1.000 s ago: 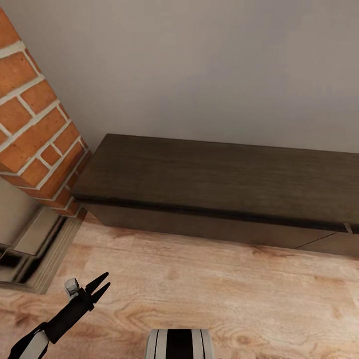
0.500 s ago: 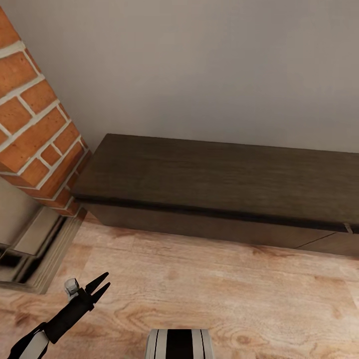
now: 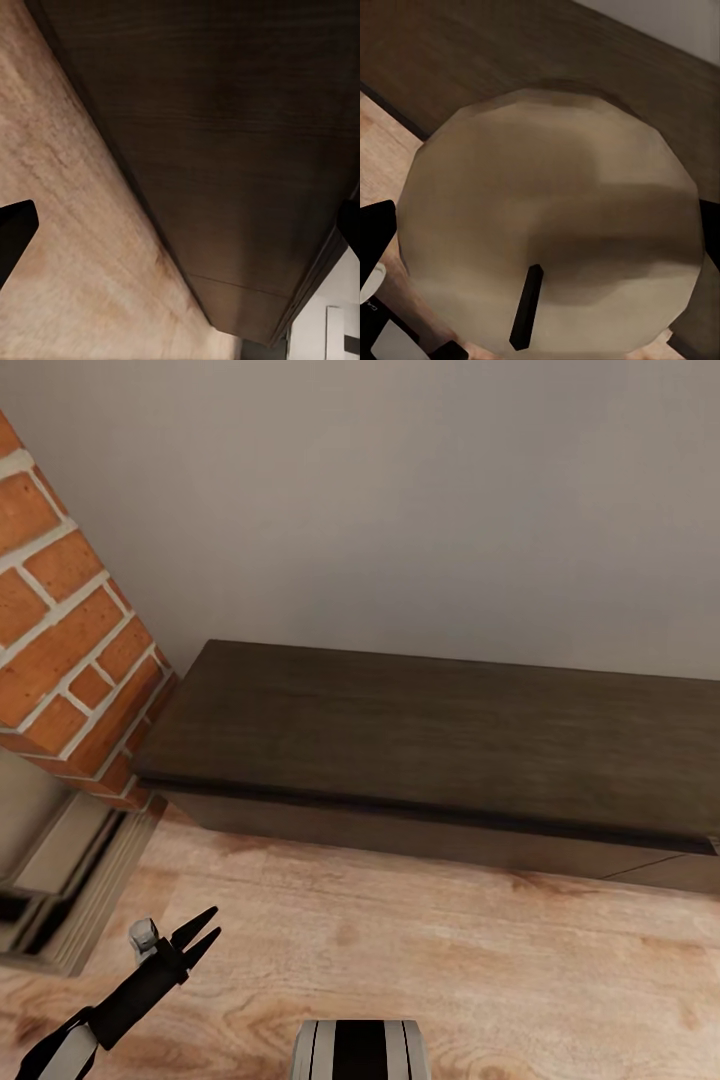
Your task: Place each of the two pumpkins and all three candles from the living room inside a cabinet in the living room (use any cabinet), then make sure every cabinet is closed, and position the cauldron so it is next to a table in the living room.
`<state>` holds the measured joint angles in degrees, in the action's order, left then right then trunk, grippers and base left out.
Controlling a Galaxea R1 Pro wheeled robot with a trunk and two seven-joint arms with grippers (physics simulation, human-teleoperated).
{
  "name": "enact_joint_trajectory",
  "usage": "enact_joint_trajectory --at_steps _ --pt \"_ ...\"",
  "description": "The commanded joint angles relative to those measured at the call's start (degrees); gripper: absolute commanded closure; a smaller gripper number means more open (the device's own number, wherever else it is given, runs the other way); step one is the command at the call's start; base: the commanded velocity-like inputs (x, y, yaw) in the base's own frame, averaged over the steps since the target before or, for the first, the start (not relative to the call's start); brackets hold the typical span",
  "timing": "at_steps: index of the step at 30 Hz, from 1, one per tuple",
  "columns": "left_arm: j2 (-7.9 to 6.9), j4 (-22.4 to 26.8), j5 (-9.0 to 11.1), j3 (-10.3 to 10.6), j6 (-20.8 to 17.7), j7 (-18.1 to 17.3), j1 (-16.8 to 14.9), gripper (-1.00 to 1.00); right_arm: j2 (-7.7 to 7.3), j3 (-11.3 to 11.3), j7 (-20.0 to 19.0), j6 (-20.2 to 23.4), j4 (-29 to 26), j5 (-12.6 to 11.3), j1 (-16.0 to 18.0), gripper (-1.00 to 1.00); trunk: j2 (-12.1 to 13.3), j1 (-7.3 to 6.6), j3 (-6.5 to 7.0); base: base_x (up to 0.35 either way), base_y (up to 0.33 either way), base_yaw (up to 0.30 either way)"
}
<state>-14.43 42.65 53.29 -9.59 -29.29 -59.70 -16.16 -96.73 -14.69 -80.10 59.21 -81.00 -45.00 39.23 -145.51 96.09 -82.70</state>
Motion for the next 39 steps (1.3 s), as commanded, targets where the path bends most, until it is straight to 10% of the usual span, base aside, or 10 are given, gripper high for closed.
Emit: enact_joint_trajectory --at_steps 1,39 --pt "0.0 0.0 0.3 0.0 -0.5 -0.1 0.0 -1.0 -0.03 -0.2 -0.1 0.4 0.1 -0.2 -0.1 1.0 0.0 -0.01 -0.03 0.017 0.0 0.0" --pt "0.02 0.0 0.4 0.0 -0.4 -0.5 0.0 -1.0 -1.09 -0.3 -0.2 0.4 0.2 -1.3 -0.1 1.0 0.0 -0.01 -0.03 0.137 0.0 0.0"
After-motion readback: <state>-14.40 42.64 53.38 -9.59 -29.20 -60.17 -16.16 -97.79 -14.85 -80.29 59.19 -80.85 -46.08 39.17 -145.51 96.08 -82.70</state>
